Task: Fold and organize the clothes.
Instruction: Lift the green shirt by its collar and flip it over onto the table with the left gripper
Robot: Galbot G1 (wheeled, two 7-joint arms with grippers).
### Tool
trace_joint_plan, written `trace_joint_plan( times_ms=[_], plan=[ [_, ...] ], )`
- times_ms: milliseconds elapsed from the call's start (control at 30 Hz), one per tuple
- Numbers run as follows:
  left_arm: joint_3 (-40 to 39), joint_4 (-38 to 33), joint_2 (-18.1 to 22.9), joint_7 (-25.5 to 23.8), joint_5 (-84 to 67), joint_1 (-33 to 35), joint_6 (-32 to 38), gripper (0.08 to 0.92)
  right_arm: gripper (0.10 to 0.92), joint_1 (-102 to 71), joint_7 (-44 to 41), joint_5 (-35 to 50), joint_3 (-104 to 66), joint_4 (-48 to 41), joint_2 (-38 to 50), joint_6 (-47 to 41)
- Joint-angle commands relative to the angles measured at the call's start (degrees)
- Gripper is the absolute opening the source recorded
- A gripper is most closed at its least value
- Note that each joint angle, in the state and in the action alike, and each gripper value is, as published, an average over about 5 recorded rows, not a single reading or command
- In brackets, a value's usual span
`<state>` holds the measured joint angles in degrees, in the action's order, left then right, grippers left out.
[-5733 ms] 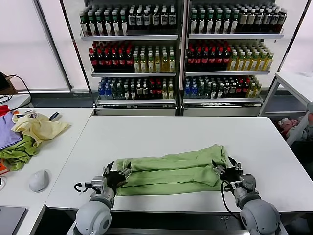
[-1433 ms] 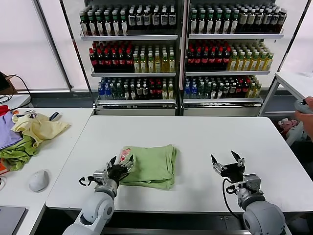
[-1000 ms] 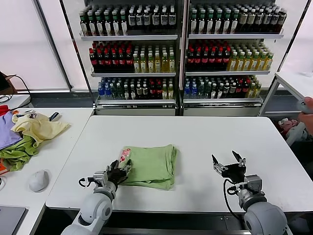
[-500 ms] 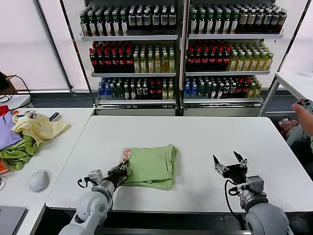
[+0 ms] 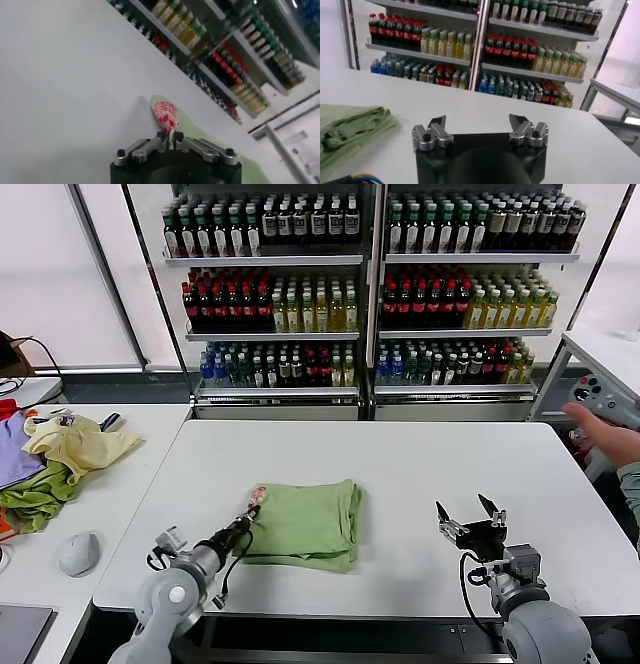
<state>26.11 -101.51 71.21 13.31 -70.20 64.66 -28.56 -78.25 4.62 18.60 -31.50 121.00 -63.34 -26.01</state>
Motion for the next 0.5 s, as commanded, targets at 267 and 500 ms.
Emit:
trace_joint_plan(
  times_ms=[267, 500],
  plan=[
    [27.4, -2.5, -14.7, 0.9, -18.1, 0.1, -4.8, 0.131, 0.823, 1.4, -0.2, 0.7, 0.5, -0.7, -0.1, 0.5],
    [26.1, -11.1, -18.5, 2.1, -11.6, -0.7, -4.8, 0.131, 0.823, 2.2, -0.3, 1.0, 1.1, -0.8, -0.4, 0.7]
  ],
)
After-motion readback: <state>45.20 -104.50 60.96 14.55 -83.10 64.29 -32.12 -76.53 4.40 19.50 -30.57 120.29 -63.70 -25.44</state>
